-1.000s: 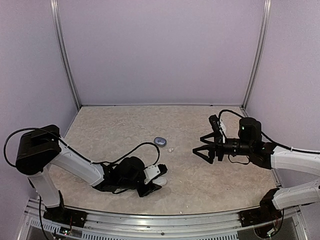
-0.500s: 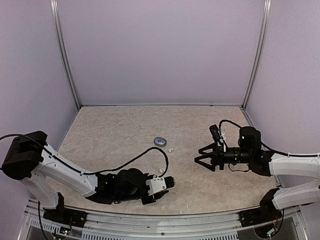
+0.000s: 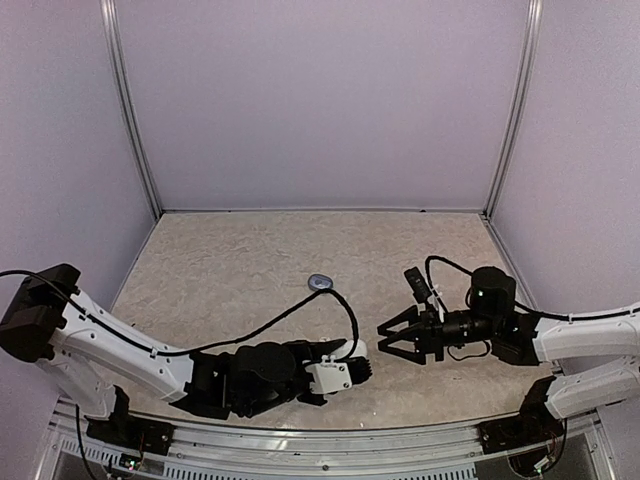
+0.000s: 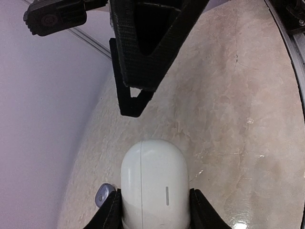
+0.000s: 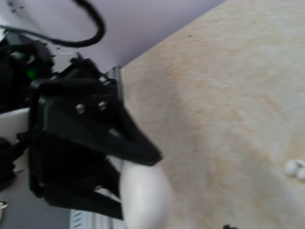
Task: Insert the wireless bluetooth earbuds into the charging case
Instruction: Pick up the charging case from the center of the board, then pass from the left arm to the right
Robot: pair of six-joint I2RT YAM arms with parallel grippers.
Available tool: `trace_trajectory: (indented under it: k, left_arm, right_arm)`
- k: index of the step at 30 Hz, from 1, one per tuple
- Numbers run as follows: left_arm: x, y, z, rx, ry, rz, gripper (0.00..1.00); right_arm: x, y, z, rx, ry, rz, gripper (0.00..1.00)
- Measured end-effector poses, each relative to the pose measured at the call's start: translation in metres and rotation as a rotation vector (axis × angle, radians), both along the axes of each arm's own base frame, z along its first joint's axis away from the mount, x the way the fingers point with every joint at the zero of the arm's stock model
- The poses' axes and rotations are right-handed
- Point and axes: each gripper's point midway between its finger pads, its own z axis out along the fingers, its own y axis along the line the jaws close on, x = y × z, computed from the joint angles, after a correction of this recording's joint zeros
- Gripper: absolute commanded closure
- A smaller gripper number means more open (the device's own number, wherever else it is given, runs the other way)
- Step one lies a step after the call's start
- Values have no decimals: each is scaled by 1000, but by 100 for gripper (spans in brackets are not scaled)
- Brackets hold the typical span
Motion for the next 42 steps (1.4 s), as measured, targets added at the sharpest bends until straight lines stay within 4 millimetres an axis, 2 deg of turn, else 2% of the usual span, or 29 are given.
trace_trajectory:
  k: [5, 14, 20, 26, 28, 31, 33, 37, 42]
  left_arm:
    - [1, -1, 12, -13, -37, 9, 66]
    - [-3, -2, 14, -3, -62, 5, 66]
    - [-5, -3, 15, -1, -71, -4, 66]
    - [-7, -3, 17, -5, -77, -4, 65]
    - [-6, -3, 17, 0, -82, 1, 59]
    - [-5, -2, 17, 4, -88, 8, 39]
    - [-5, -2, 19, -14, -76, 7, 32]
    - [-15, -1, 33, -87, -17, -43, 27]
    - [-22, 12, 61, -237, 112, -108, 28]
  right_arm:
    - [-9, 11, -2, 15, 27, 36, 45]
    - [-22, 27, -12, 10, 69, 90, 57]
    - [-23, 32, -6, 30, 61, 100, 64]
    - [-21, 34, -7, 30, 74, 98, 75]
    - [-20, 35, -7, 30, 83, 96, 79]
    - [-20, 36, -6, 31, 90, 95, 86]
    - [-21, 36, -6, 30, 80, 102, 90]
    - [-21, 36, -6, 20, 54, 102, 95]
    - [-20, 33, 5, 22, -16, 99, 97]
